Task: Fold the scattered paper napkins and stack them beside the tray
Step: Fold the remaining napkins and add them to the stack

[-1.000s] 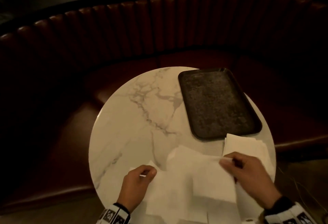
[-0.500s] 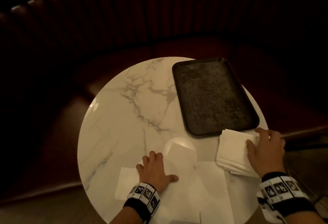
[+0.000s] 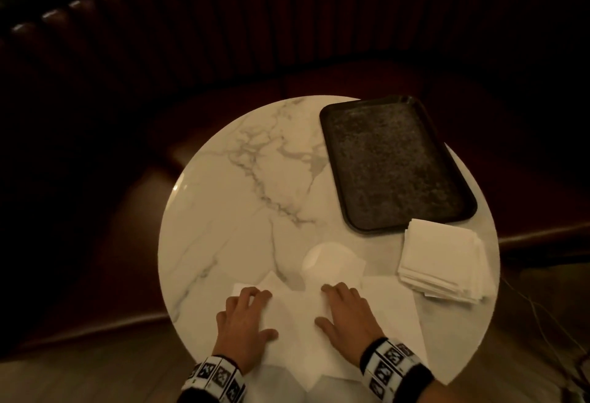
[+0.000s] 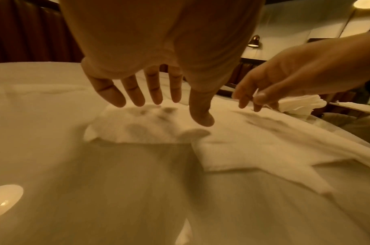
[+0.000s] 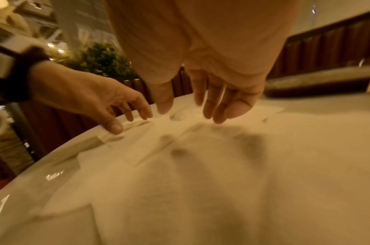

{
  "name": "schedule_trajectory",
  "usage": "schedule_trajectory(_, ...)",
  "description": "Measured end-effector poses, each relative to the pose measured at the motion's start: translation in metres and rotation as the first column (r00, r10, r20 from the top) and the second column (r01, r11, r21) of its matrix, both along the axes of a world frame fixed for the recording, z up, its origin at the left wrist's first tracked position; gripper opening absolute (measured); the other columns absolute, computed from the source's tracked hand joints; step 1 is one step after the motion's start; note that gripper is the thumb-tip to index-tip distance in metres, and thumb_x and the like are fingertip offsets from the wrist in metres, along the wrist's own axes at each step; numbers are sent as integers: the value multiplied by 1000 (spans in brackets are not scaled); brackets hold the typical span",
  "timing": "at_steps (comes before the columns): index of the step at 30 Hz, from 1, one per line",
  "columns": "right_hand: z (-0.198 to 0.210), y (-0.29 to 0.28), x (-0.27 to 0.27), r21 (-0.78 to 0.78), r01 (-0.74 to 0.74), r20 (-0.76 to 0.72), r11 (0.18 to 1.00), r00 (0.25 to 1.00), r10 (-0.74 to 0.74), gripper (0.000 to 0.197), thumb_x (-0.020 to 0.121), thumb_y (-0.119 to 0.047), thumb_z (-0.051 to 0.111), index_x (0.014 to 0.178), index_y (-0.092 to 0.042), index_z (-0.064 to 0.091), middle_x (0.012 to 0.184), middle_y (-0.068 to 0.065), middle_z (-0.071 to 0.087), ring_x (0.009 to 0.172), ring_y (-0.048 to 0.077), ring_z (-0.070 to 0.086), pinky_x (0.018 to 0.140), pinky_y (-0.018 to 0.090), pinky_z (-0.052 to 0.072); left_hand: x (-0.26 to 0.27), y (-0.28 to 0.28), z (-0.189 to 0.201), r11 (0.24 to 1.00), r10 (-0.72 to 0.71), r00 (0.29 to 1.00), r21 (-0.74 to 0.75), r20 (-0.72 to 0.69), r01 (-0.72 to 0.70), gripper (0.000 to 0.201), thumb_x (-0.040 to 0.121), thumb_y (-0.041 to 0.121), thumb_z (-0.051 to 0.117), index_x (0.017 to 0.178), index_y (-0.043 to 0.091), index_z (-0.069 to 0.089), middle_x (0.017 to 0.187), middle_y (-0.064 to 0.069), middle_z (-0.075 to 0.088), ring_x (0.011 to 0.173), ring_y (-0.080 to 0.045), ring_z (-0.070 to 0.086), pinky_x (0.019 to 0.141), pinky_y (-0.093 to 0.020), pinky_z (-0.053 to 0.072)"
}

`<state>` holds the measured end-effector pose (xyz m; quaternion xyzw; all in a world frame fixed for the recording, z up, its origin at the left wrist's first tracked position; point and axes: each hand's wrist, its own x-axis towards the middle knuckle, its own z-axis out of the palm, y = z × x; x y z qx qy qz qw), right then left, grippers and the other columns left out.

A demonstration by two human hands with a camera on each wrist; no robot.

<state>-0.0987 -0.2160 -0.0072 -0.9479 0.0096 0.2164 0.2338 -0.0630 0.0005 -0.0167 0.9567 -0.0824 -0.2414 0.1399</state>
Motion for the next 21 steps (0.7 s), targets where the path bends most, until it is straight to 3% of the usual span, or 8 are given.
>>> schedule_trajectory(3,-11,18,14,-78,98,-44,992,994,-101,57,90,-44,51,138,-18,32,131,5,41,118,26,42,96,37,41,-11,4,-8,1000,8,1000,23,1,-9,74,79,45,71,140,39,30,147,12,22,130,-19,28,106,-39,32)
schedule_trajectory(6,-14,28,26,-100,180,-106,979,976,-190,45,87,-41,57,123,-19,43,125,3,48,115,26,45,92,37,41,-13,3,-11,1000,7,1000,26,26,-7,78,79,47,70,143,36,28,150,10,20,133,-20,27,106,-37,33)
schedule_trajectory(10,-11,34,33,47,280,-141,959,952,-271,10,85,-28,58,89,-25,50,104,-2,61,101,20,56,87,31,45,-13,8,-12,1000,1,999,19,34,-2,79,78,50,69,144,35,27,149,10,21,132,-20,28,105,-36,32)
schedule_trajectory(13,-5,34,30,164,294,-73,942,955,-286,13,85,-19,57,75,-26,51,82,-6,65,81,17,60,79,32,51,-13,14,-12,1000,11,1000,-20,24,-11,77,79,52,65,144,35,27,149,11,22,131,-19,28,104,-36,30)
schedule_trajectory(15,0,33,27,234,262,-32,936,965,-262,13,85,-16,58,75,-24,55,79,-7,63,76,11,58,71,22,49,-10,17,-7,997,25,998,-68,52,-22,71,82,50,62,143,36,28,148,13,22,130,-19,28,104,-35,29)
schedule_trajectory(17,1,31,25,240,254,21,937,964,-266,6,85,-17,59,81,-21,57,87,-5,61,81,11,57,72,19,46,-4,17,-2,996,0,996,-86,94,8,66,85,47,60,142,37,29,149,14,23,130,-18,28,104,-36,28)
schedule_trajectory(18,0,30,25,219,264,36,939,960,-278,4,86,-20,60,88,-20,56,94,-4,58,87,13,56,76,21,47,1,15,0,996,-45,993,-66,110,53,66,86,46,60,143,38,28,150,14,23,131,-19,28,105,-37,28)
schedule_trajectory(21,-8,31,22,129,283,-26,950,959,-282,29,85,-27,62,109,-21,48,112,-3,45,104,20,51,91,30,44,18,7,-1,971,-237,968,59,86,232,72,83,41,64,144,36,26,151,12,26,132,-24,29,103,-43,27)
